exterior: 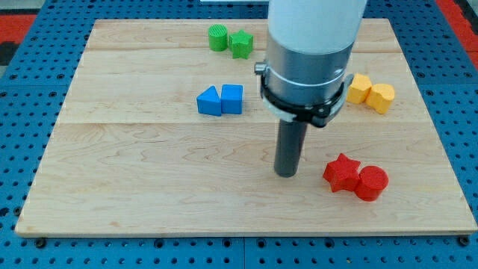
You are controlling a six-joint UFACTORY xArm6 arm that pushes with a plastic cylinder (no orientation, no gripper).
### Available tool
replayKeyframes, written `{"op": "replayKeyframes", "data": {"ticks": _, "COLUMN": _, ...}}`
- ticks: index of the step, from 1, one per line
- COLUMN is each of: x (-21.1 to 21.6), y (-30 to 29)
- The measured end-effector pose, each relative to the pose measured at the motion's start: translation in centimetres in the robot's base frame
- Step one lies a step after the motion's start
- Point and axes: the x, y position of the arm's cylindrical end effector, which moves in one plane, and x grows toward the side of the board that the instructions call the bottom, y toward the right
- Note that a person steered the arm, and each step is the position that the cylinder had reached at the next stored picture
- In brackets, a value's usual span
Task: Separate the green star from the green circle
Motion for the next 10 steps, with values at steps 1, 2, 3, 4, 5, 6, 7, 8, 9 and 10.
{"op": "replayKeyframes", "data": {"ticks": 1, "x": -6.3, "y": 8.0}}
{"op": "replayKeyframes", "data": {"ticks": 2, "x": -13.1, "y": 7.7}}
{"op": "replayKeyframes", "data": {"ticks": 3, "x": -20.5, "y": 7.8}}
{"op": "replayKeyframes", "data": {"ticks": 4, "x": -27.9, "y": 6.9}}
{"op": "replayKeyframes", "data": {"ticks": 5, "x": -33.3, "y": 1.3}}
{"op": "replayKeyframes", "data": {"ticks": 6, "x": -33.3, "y": -4.7}}
{"op": "replayKeyframes", "data": {"ticks": 7, "x": -33.4, "y": -9.7}}
{"op": "replayKeyframes", "data": {"ticks": 8, "x": -29.9, "y": -9.1}}
{"op": "replayKeyframes", "data": {"ticks": 9, "x": -31.8, "y": -9.6}}
{"op": "replayKeyframes", "data": {"ticks": 10, "x": -33.3, "y": -7.3}}
